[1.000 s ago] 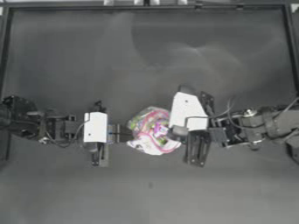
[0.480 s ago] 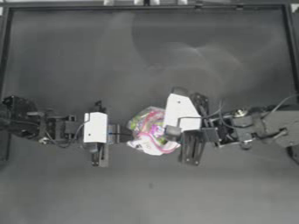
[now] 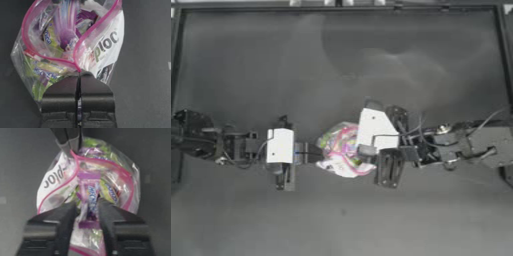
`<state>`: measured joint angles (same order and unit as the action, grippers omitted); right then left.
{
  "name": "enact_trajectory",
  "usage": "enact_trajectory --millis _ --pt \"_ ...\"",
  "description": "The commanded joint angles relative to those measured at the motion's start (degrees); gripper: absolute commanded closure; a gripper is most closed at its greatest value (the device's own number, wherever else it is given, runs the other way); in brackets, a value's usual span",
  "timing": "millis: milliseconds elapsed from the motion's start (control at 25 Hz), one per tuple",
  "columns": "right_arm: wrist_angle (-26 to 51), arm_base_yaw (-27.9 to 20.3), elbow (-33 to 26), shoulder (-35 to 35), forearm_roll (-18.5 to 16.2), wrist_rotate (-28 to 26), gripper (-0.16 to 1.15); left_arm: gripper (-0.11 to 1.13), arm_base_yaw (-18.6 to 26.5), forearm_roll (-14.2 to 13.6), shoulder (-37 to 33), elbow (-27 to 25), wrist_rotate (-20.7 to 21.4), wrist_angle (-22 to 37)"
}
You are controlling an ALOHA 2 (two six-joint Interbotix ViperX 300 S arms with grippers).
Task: Put candy in bag
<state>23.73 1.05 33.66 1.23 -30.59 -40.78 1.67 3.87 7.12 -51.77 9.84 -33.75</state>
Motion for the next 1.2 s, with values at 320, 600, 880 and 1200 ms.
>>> enact_trajectory --millis 320,600,880,1200 --pt "0.7 -0.26 -2.64 2.02 -0.7 0.0 0.15 0.96 -0.09 -0.09 -1.05 0.7 0.0 -0.18" --pt "4.48 0.09 -2.11 6.94 -0.7 0.09 0.15 0.96 -0.09 -0.09 -1.05 0.7 0.0 -0.18" --pt "7.91 1.05 -0.7 10.63 -0.62 0.0 0.15 0.96 -0.09 -0.09 -1.05 0.7 0.0 -0.18" --pt "8.44 1.58 1.76 13.54 -0.26 -0.53 0.15 0.96 0.0 -0.09 -2.37 0.62 0.18 -0.18"
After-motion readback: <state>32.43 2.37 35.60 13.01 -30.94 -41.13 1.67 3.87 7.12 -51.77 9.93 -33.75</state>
